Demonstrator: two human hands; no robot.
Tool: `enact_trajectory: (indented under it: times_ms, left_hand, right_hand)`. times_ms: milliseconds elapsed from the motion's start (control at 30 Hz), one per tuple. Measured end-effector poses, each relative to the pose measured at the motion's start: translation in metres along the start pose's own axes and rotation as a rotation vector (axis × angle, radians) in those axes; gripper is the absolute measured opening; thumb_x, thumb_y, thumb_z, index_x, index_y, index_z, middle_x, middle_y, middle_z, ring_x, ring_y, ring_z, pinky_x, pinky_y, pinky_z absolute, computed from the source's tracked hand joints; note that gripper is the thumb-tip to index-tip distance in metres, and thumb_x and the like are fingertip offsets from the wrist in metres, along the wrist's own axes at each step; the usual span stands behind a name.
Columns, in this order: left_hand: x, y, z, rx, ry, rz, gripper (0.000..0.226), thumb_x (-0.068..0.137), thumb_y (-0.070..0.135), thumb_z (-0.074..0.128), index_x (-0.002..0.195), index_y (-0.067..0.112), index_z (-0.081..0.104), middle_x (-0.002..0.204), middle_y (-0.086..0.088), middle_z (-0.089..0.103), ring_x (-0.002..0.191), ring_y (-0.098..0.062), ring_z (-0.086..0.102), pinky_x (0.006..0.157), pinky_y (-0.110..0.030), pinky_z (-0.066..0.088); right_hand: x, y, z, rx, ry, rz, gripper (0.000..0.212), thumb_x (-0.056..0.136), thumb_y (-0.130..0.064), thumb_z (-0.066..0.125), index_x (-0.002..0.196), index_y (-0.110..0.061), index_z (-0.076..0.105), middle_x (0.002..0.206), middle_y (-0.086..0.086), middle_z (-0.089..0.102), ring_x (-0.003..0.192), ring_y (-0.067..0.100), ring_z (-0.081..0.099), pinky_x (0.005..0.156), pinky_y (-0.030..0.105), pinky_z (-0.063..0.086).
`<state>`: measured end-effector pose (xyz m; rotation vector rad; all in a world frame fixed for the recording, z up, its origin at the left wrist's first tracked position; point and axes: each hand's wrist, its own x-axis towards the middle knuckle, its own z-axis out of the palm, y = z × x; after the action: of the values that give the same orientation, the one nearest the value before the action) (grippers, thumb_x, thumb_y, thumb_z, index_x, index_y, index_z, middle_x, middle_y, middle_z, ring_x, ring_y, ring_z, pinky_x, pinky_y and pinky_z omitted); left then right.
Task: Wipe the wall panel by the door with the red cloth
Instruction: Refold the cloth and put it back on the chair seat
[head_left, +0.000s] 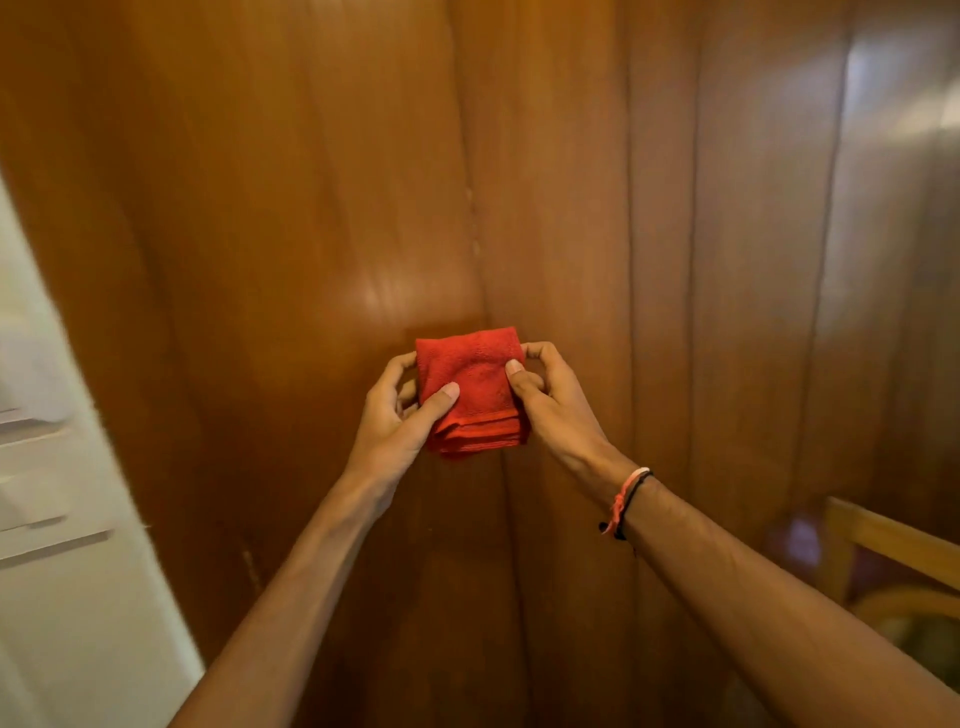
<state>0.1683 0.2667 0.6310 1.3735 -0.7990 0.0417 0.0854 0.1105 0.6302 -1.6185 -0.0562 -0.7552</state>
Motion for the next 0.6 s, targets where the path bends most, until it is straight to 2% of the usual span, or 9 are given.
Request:
enact_trajectory:
  times_ms: [100, 200, 333, 400, 467, 533, 600]
  left_hand:
    - [0.008, -0.028, 0.058, -0.079, -0.126, -0.085, 0.055, 0.078, 0.014, 0.074, 0.13, 0.013, 0.054, 0.113, -0.002, 0.075, 0.104, -0.014, 0.072, 0.093, -0.032, 0.058]
    - [0.008, -0.048, 0.089, -0.108, -0.143, -0.143, 0.042, 0.086, 0.005, 0.072, 0.123, 0.015, 0.057, 0.108, -0.002, 0.076, 0.099, -0.014, 0.073, 0.087, -0.031, 0.058]
    - [-0.004, -0.096, 0.145, -0.098, -0.216, -0.282, 0.039, 0.089, 0.002, 0.069, 0.124, 0.01, 0.056, 0.114, -0.01, 0.074, 0.101, -0.02, 0.071, 0.09, -0.037, 0.056]
    - [-0.019, -0.124, 0.171, -0.081, -0.272, -0.356, 0.042, 0.088, 0.004, 0.07, 0.127, 0.01, 0.054, 0.119, -0.015, 0.072, 0.105, -0.024, 0.07, 0.091, -0.04, 0.056]
    - [-0.035, -0.154, 0.197, -0.062, -0.322, -0.437, 0.043, 0.088, 0.007, 0.071, 0.127, 0.013, 0.055, 0.119, -0.015, 0.072, 0.104, -0.026, 0.071, 0.087, -0.039, 0.057]
    - [-0.053, -0.183, 0.219, -0.03, -0.363, -0.518, 0.043, 0.087, 0.008, 0.072, 0.127, 0.014, 0.056, 0.117, -0.015, 0.072, 0.102, -0.026, 0.071, 0.085, -0.038, 0.057]
    - [-0.074, -0.215, 0.242, -0.015, -0.409, -0.608, 0.041, 0.088, 0.006, 0.071, 0.125, 0.012, 0.056, 0.116, -0.016, 0.072, 0.099, -0.024, 0.07, 0.084, -0.038, 0.056]
  right_hand:
    - [-0.006, 0.017, -0.059, -0.042, 0.085, 0.057, 0.005, 0.11, -0.018, 0.046, 0.112, -0.019, 0.05, 0.08, 0.005, 0.068, 0.073, 0.019, 0.062, 0.065, 0.03, 0.052]
    - [-0.013, 0.033, -0.092, -0.081, 0.125, 0.134, 0.005, 0.109, -0.02, 0.05, 0.106, -0.022, 0.054, 0.079, -0.002, 0.072, 0.066, 0.006, 0.068, 0.061, 0.02, 0.057]
    - [-0.033, 0.072, -0.148, -0.125, 0.214, 0.275, 0.005, 0.105, -0.023, 0.057, 0.102, -0.022, 0.059, 0.071, -0.013, 0.07, 0.054, -0.007, 0.064, 0.049, 0.01, 0.049]
    - [-0.05, 0.096, -0.175, -0.155, 0.253, 0.371, 0.01, 0.103, -0.027, 0.061, 0.108, -0.019, 0.063, 0.071, -0.013, 0.07, 0.05, -0.009, 0.063, 0.046, 0.006, 0.046]
    - [-0.07, 0.125, -0.201, -0.183, 0.263, 0.487, 0.025, 0.101, -0.031, 0.065, 0.117, -0.012, 0.067, 0.084, -0.008, 0.073, 0.066, -0.003, 0.07, 0.053, 0.012, 0.053]
    - [-0.091, 0.154, -0.225, -0.231, 0.252, 0.592, 0.034, 0.099, -0.034, 0.067, 0.12, -0.007, 0.07, 0.095, 0.0, 0.075, 0.083, 0.012, 0.073, 0.065, 0.024, 0.058]
    - [-0.115, 0.188, -0.25, -0.274, 0.245, 0.687, 0.035, 0.099, -0.036, 0.067, 0.116, -0.006, 0.071, 0.099, 0.005, 0.075, 0.087, 0.018, 0.071, 0.072, 0.033, 0.058]
